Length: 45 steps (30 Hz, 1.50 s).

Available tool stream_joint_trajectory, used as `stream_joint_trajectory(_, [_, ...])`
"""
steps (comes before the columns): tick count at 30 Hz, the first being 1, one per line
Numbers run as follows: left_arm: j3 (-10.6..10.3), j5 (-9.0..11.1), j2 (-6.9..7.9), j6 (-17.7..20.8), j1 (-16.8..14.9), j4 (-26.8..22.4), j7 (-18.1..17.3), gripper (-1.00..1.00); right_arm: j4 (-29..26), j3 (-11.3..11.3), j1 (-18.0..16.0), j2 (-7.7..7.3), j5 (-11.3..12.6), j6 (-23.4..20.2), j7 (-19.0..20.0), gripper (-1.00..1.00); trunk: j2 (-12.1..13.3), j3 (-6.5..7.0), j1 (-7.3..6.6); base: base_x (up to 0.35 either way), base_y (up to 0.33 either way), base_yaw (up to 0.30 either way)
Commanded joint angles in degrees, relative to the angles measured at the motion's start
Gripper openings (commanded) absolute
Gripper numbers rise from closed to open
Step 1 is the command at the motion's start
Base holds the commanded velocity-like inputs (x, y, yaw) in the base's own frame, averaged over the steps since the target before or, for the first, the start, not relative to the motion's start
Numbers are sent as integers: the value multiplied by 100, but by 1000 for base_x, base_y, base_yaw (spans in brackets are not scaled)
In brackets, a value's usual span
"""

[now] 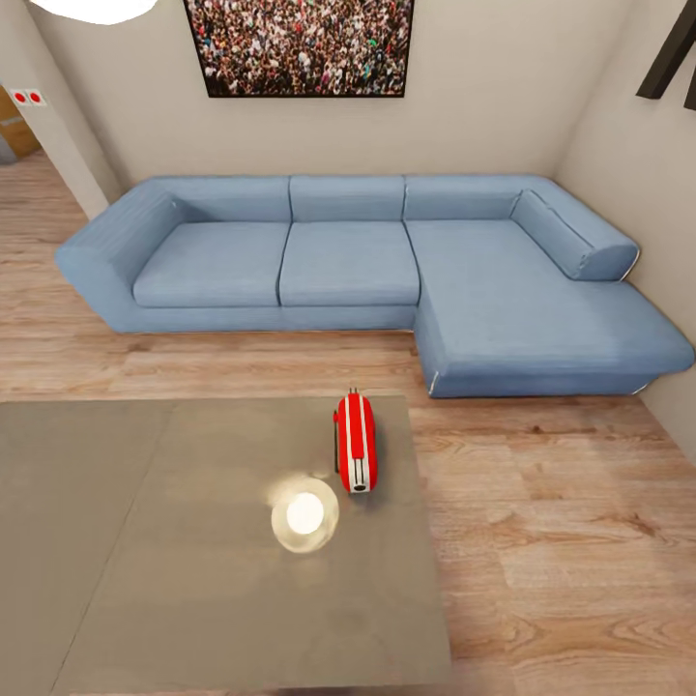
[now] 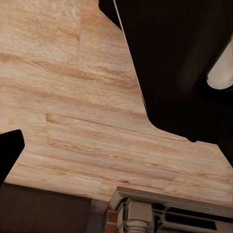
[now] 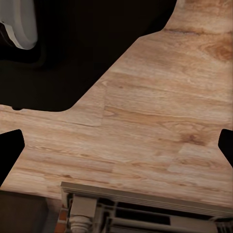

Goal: Turn on the radio receiver that's on the table in the living room.

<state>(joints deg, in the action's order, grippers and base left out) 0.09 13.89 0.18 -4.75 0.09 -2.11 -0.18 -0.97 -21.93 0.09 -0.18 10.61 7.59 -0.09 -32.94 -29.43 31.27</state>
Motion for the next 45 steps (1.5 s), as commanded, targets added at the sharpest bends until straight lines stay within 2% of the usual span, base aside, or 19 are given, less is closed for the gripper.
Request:
stream_joint_trajectory(1, [0, 0, 0, 0, 0, 0, 0, 100, 0, 1, 0, 0, 8, -1, 0, 100, 0, 0, 0, 10, 0, 0])
stream_joint_trajectory(11, [0, 0, 0, 0, 0, 0, 0, 100, 0, -4, -1, 7, 11, -5, 0, 100, 0, -34, 0, 2, 0, 0])
stream_joint_trajectory(45, [0, 0, 0, 0, 0, 0, 0, 100, 0, -10, 0, 1, 3, -3, 0, 100, 0, -345, 0, 0, 0, 0])
